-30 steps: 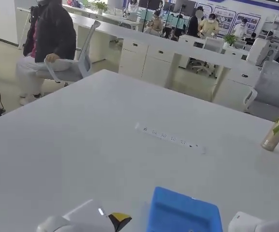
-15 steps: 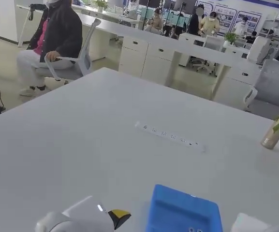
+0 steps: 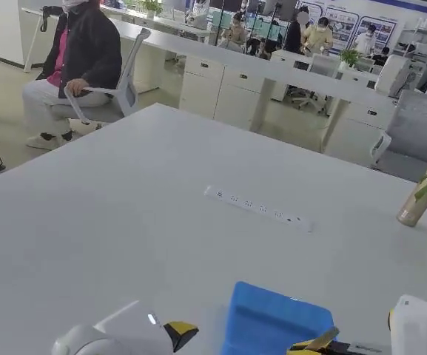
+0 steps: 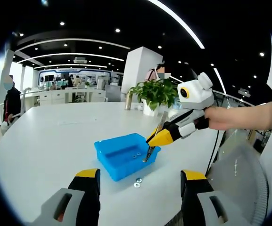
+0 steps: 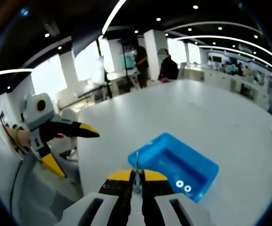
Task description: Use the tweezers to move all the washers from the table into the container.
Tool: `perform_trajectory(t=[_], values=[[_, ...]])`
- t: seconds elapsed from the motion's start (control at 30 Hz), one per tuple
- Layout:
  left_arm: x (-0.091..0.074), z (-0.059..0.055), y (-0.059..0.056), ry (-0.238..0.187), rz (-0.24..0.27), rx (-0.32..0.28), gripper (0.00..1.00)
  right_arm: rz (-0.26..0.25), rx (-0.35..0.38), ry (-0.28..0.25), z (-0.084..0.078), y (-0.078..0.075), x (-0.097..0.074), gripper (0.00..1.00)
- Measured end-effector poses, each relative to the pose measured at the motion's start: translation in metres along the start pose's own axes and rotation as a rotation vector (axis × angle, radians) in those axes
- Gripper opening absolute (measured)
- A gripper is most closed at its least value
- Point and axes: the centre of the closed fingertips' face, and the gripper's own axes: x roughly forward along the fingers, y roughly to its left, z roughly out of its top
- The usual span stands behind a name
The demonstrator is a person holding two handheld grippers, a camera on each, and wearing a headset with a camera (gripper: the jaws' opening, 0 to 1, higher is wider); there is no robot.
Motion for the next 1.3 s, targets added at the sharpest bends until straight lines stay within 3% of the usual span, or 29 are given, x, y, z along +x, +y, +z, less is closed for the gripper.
perform_trajectory(t=[0.1, 0.27, 0.57, 0.77, 1.3], values=[[0.0, 0.0, 0.0, 0.002, -0.001, 0.004, 0.69, -0.002, 0.034, -0.03, 0.01, -0.005, 0.0, 0.03], [0.0, 0.0, 0.0, 0.002, -0.001, 0.003, 0.69, -0.026, 0.035, -0.023, 0.016, -0.02, 0.004, 0.03], [0.0, 0.0, 0.0, 0.002, -0.001, 0.001, 0.68, -0.049, 0.103, -0.017, 0.018, -0.048, 0.017, 0.03], [0.0, -0.001, 0.001, 0.005, 0.001, 0.003, 0.68, -0.073, 0.127, 0.015, 0.014, -0.066, 0.031, 0.03], [0.0, -0.001, 0.002, 0.005, 0.006, 0.003, 0.68, -0.085, 0.119, 0.116, -0.004, -0.079, 0.05, 0.03]])
